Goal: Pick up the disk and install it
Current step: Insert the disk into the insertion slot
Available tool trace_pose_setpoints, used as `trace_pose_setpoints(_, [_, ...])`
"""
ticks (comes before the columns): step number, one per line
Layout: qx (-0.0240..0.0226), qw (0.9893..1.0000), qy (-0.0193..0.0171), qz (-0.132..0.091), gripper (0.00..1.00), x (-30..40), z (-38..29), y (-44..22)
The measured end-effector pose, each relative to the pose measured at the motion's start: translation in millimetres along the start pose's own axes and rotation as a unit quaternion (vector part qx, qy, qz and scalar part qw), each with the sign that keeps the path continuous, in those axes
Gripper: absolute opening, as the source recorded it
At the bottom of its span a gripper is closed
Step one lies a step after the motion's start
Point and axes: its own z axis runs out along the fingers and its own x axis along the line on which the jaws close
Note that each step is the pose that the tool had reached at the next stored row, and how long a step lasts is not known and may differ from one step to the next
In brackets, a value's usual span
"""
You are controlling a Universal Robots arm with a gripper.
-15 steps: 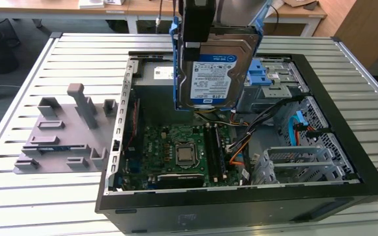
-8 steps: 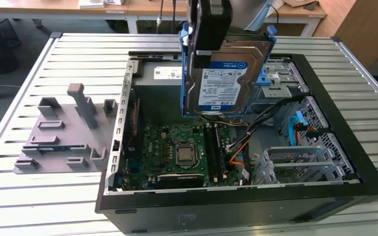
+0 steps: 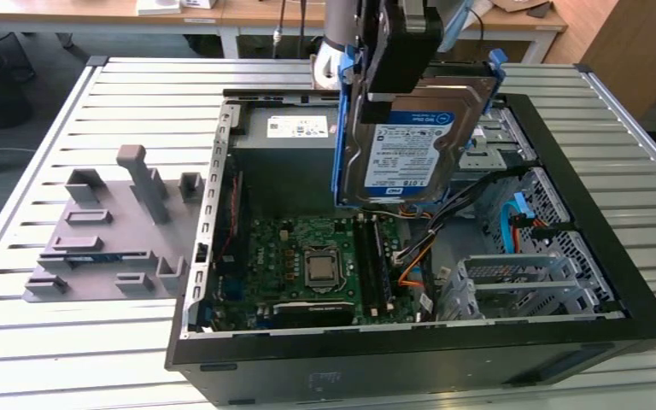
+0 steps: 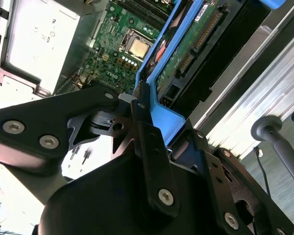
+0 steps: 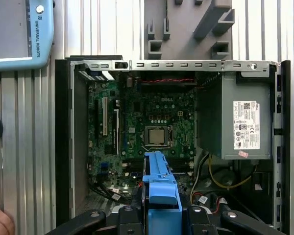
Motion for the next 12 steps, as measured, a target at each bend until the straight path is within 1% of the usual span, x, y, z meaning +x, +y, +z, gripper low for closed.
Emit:
trace_pose_setpoints(2, [0.0,1.0,0.0001,0.0,0.36,3.0,0.2,-0.3])
trace_pose_setpoints(7, [0.0,1.0,0.0,0.0,0.36,14.2,0.5,-1.2])
trace_pose_setpoints(12, [0.0,1.0,0.0,0.0,0.36,21.8,0.9,-1.7])
